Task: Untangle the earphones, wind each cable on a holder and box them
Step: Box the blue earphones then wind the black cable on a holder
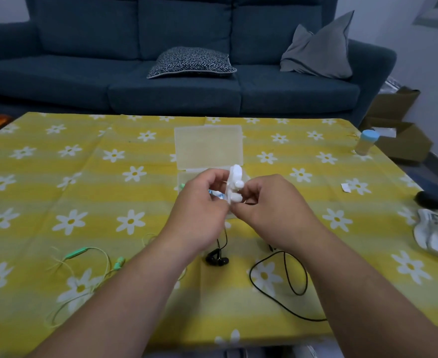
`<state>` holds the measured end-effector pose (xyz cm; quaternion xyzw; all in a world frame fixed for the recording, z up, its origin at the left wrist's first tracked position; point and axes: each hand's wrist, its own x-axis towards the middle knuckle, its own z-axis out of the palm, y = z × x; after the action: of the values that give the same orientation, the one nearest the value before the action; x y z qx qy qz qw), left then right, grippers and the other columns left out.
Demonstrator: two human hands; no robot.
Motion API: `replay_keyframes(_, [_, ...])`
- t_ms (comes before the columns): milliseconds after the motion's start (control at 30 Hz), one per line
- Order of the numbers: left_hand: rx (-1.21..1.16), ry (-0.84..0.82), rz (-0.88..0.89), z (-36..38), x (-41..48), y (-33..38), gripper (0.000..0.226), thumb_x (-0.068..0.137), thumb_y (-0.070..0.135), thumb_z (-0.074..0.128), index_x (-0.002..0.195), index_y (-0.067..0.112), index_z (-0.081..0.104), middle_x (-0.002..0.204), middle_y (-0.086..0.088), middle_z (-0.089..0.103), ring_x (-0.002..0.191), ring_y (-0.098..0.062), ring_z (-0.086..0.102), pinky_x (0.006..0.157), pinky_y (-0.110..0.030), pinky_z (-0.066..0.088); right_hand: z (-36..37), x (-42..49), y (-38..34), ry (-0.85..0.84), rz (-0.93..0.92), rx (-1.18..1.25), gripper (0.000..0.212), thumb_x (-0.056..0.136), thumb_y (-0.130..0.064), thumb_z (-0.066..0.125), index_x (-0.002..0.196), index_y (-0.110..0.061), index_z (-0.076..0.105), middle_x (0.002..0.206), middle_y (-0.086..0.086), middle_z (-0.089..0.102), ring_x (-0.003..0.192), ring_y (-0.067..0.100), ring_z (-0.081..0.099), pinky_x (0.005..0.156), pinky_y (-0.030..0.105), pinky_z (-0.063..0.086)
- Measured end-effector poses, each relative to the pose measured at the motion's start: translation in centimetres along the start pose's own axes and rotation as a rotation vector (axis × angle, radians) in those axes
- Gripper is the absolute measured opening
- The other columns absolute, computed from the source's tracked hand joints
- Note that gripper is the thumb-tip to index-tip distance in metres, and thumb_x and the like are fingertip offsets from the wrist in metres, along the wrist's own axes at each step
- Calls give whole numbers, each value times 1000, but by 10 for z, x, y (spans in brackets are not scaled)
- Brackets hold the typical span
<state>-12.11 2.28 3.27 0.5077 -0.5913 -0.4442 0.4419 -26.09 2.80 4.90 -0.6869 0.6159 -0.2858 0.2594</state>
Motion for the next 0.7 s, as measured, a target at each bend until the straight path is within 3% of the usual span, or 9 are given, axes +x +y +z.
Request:
replay_keyframes(100, [-122, -92, -67, -1, 0, 1, 39, 69, 14, 61, 106, 22, 69, 90, 7, 69, 72, -13, 59, 65, -27, 51, -1, 0, 2, -10, -21, -73, 32, 82, -26, 72, 56, -19, 56, 48, -7, 46, 45, 9, 38, 46, 22, 30])
replay_keyframes(200, [-137, -108, -129, -3, -1, -3, 24, 80, 21, 76, 101, 14, 68, 85, -4, 67, 68, -19, 61, 68, -33, 53, -3, -2, 2, -74, -20, -19, 27, 79, -22, 75, 56, -20, 60, 45, -10, 45, 44, 7, 37, 44, 18, 30])
replay_keyframes(300, [-175, 9, -112, -4, 1, -4, 9, 88, 13, 71, 96, 10, 67, 89, -18, 72, 78, -33, 69, 77, -46, 58, -7, -3, -4, -148, -27, 136, 2, 80, -17, 75, 78, -17, 75, 51, -11, 45, 49, 9, 37, 50, 25, 34])
replay_keyframes(433, [-447, 243, -148, -19, 13, -2, 9, 90, 4, 66, 92, 13, 62, 73, -6, 67, 67, -16, 66, 69, -27, 58, -17, -2, -6, -151, 55, 189, 32, 89, 3, 55, 108, -19, 70, 74, -5, 73, 48, 9, 50, 51, 27, 45])
replay_keyframes(533, [-591, 295, -230, -25, 16, -4, 8, 91, 5, 66, 91, 11, 61, 59, 1, 65, 60, -14, 64, 62, -24, 58, -17, -1, -5, -210, 90, 70, 34, 92, 3, 49, 104, -22, 70, 79, -7, 76, 51, 12, 62, 54, 28, 49])
replay_keyframes(600, [-552, 257, -245, -21, 14, -6, 7, 89, 8, 68, 94, 9, 63, 60, 2, 65, 62, -16, 64, 62, -26, 58, -13, -2, -4, -263, 89, -3, 31, 93, -1, 51, 100, -25, 70, 80, -8, 75, 55, 11, 68, 56, 26, 49])
replay_keyframes(700, [-463, 272, -211, -16, 11, -6, 23, 89, 8, 69, 109, 11, 59, 61, 3, 67, 62, -15, 64, 62, -28, 57, -6, -4, -5, -308, 37, -99, 27, 94, -9, 54, 95, -29, 70, 76, -11, 74, 57, 8, 69, 61, 31, 57])
